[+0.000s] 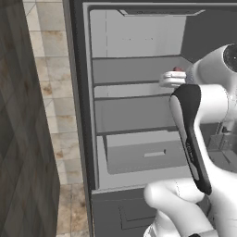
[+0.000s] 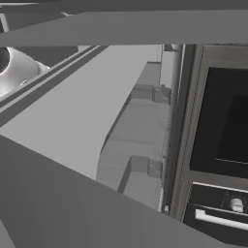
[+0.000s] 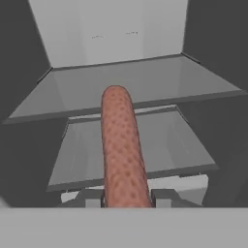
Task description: Move the hot dog bun to the plate on the dining table and place the condiment next to that plate. Then navigate to the fridge and take the sausage and place it on the plate as well.
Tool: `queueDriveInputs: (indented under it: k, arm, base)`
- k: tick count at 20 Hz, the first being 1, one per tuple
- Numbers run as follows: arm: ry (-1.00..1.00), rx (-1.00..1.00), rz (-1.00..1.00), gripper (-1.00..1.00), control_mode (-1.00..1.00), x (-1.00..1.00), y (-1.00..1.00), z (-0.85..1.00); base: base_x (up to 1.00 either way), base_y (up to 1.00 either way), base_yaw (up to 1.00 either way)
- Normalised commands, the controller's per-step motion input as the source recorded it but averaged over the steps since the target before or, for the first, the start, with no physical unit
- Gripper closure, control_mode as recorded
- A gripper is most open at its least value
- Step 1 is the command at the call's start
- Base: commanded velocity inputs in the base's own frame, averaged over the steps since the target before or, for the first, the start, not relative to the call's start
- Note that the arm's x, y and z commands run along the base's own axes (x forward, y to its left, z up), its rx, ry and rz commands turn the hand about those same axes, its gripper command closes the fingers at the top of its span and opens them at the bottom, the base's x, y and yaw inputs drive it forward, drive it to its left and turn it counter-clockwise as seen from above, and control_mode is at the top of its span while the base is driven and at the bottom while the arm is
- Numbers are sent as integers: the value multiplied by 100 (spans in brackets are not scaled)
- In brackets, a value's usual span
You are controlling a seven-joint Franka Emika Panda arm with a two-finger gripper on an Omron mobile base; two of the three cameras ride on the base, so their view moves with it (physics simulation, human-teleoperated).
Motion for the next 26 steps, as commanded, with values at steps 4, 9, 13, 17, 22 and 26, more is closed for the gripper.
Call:
queueDriveInputs:
  k: [4, 9, 13, 17, 22, 26]
  arm:
    - [0, 0, -1, 100, 100, -69, 0, -10]
    - [0, 0, 0, 100, 100, 0, 0, 0]
    - [0, 0, 0, 100, 100, 0, 0, 0]
    - [0, 0, 0, 100, 100, 0, 0, 0]
    - [0, 0, 0, 100, 100, 0, 0, 0]
    - [0, 0, 0, 100, 100, 0, 0, 0]
  base:
    - [-23, 0, -1]
    - [-74, 21, -8]
    - [-62, 19, -24]
    - [-55, 19, -40]
    - [-60, 19, -45]
    - [-66, 14, -46]
